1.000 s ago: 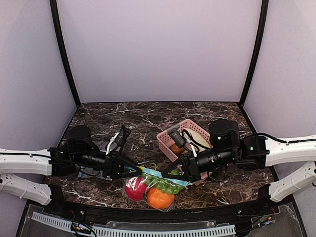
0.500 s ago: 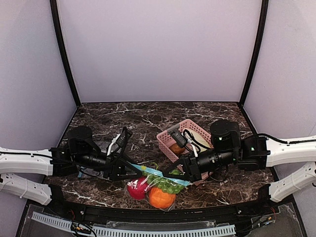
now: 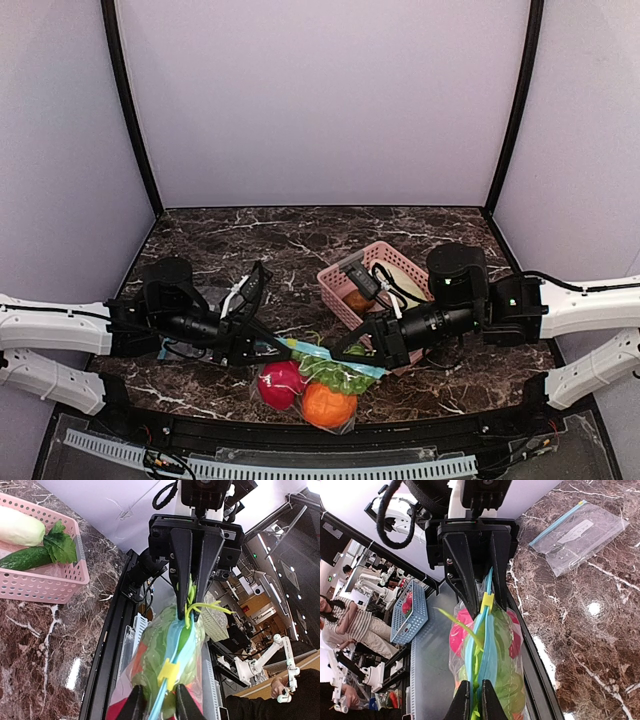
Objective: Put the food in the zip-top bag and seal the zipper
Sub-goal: Pass from the right arm to the left
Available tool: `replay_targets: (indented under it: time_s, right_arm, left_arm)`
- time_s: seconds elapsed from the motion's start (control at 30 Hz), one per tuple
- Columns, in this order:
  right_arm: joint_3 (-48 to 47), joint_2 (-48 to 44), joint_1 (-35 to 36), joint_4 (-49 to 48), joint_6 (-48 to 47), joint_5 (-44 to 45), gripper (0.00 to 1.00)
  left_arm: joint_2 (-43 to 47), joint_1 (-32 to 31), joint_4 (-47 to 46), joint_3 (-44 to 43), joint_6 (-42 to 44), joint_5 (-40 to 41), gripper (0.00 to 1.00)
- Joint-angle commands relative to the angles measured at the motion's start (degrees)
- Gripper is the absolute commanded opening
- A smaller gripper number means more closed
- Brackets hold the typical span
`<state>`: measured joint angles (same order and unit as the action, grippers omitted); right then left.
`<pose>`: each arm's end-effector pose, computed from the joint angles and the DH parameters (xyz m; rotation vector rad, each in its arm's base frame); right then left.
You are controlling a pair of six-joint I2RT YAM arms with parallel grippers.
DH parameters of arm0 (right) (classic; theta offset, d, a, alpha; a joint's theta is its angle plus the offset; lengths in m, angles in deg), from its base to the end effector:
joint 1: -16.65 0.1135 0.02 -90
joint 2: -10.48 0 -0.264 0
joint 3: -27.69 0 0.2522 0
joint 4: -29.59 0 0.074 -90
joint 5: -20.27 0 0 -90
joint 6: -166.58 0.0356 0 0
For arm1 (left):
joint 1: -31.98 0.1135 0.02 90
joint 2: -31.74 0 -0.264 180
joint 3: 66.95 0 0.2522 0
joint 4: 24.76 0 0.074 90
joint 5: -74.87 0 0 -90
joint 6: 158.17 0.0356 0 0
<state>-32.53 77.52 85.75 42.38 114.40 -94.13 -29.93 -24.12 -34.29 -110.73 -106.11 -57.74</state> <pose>0.0818 0.2553 0.2909 -0.9315 2.0620 1.5554 0.1104 -0.2075 0.2538 0.9594 1.8276 -1.7562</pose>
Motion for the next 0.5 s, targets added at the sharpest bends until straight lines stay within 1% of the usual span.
replay_targets:
  time_s: [0.0, 0.03, 0.07, 0.17, 0.2, 0.27, 0.33, 0.47]
  right_arm:
    - [-0.67, -0.24, -0.7, -3.33, -0.16, 0.32, 0.12]
    - [-1.25, 0.25, -0.64, -2.96, -0.57, 0.32, 0.2]
    - [-1.88, 0.77, -0.69, -2.64, -1.04, 0.27, 0.28]
    - [-3.93, 2.74, -0.84, -2.05, -2.53, -0.29, 0.47]
    - [-4.83, 3.66, -1.04, -1.83, -3.17, -0.82, 0.51]
    - [-6.53, 5.54, -1.32, -1.48, -4.25, -2.04, 0.56]
    - [-8.01, 7.34, -1.58, -1.32, -5.18, -3.25, 0.58]
    - [-10.34, 10.57, -1.78, -1.38, -6.23, -5.68, 0.57]
  left_arm:
    - [-0.43, -0.04, -0.67, 0.45, 0.55, -2.02, 0.16]
    - [-0.63, -0.01, -0.73, 0.21, 0.57, -2.49, 0.13]
    - [-0.93, -0.01, -0.89, 0.09, 0.62, -2.97, 0.12]
    - [-1.68, -0.06, -1.0, -0.88, 0.84, -4.07, 0.07]
    - [-2.16, -0.07, -0.85, -1.07, 0.93, -4.57, 0.05]
    - [-2.73, -0.07, -0.61, -1.82, 1.24, -5.25, 0.03]
    - [-3.24, -0.11, -0.54, -2.38, 1.36, -5.85, 0.02]
    - [-3.84, -0.07, -0.25, -3.29, 1.67, -6.4, 0.01]
